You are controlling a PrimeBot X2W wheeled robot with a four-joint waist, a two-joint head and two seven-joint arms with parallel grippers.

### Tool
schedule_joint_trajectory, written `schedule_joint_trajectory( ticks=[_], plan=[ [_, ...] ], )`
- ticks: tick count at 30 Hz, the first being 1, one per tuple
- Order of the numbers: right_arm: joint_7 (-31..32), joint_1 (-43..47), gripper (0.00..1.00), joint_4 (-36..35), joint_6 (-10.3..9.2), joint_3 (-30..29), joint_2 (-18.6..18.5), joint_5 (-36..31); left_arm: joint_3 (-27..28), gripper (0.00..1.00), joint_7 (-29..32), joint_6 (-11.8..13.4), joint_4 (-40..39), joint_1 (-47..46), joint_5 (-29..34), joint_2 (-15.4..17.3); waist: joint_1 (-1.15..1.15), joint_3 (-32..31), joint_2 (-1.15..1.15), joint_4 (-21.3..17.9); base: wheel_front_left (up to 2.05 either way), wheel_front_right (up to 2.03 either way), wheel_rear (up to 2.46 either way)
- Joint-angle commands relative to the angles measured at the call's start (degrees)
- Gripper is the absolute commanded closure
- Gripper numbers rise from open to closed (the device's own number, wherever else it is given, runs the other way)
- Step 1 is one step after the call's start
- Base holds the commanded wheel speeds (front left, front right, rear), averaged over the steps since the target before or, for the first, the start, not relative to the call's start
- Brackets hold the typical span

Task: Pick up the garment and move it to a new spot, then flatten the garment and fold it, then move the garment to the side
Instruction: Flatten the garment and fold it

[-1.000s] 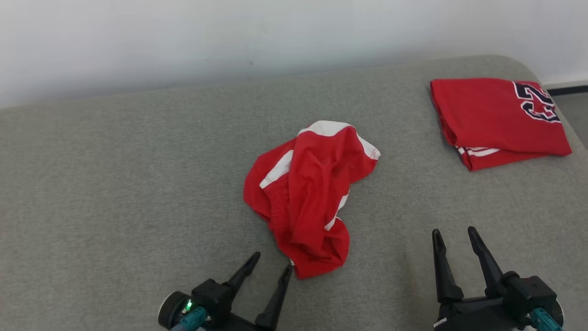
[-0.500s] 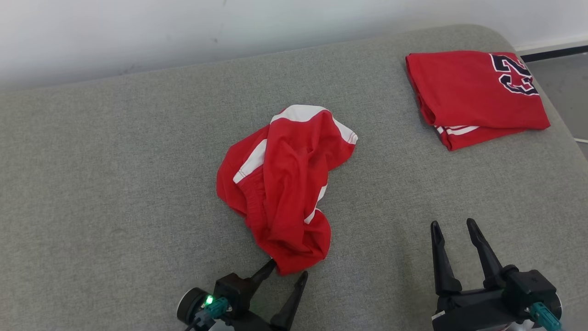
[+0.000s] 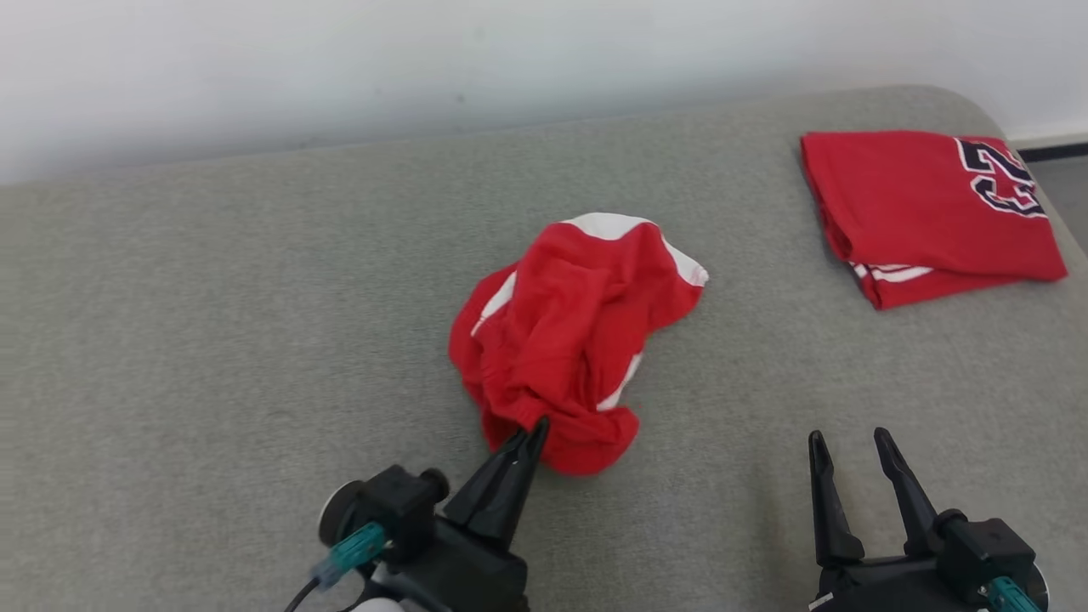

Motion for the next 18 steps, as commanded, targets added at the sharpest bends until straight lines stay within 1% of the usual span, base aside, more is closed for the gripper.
schedule_joint_trajectory(
  ticks=[1, 6, 11, 15, 18],
  plan=[
    [-0.29, 0.57, 0.00, 0.04, -0.17, -0.09, 0.01, 0.24, 0.26, 1.00, -0.03, 0.05, -0.44, 1.24, 0.38, 0.62, 0.00, -1.81, -0.01, 2.61, 0.00, 0.00, 0.00],
    [-0.33, 0.64, 0.00, 0.30, -0.17, -0.55, 0.00, 0.33, 3.43, 1.00, -0.02, 0.06, -7.12, 6.60, 1.64, 3.72, 0.00, -2.83, -0.01, 6.86, 0.00, 0.00, 0.00],
    [-0.43, 0.54, 0.00, 0.67, -0.17, -1.33, 0.00, 0.20, 6.06, 1.00, -0.02, 0.39, -11.49, 14.25, 2.12, 6.73, 0.00, -2.93, -0.01, 10.34, 0.00, 0.00, 0.00],
    [-0.50, 0.29, 0.00, 0.97, -0.17, -1.19, -0.01, 0.23, 7.10, 1.00, -0.02, 0.97, -13.76, 19.28, 2.42, 8.75, 0.00, -2.79, -0.01, 11.38, 0.00, 0.00, 0.00],
    [-0.54, -0.10, 0.00, 1.10, -0.17, -0.80, 0.00, 0.21, 7.76, 1.00, -0.02, 1.18, -14.98, 20.60, 2.29, 9.36, 0.00, -2.53, -0.01, 11.24, 0.00, 0.00, 0.00]
  ],
)
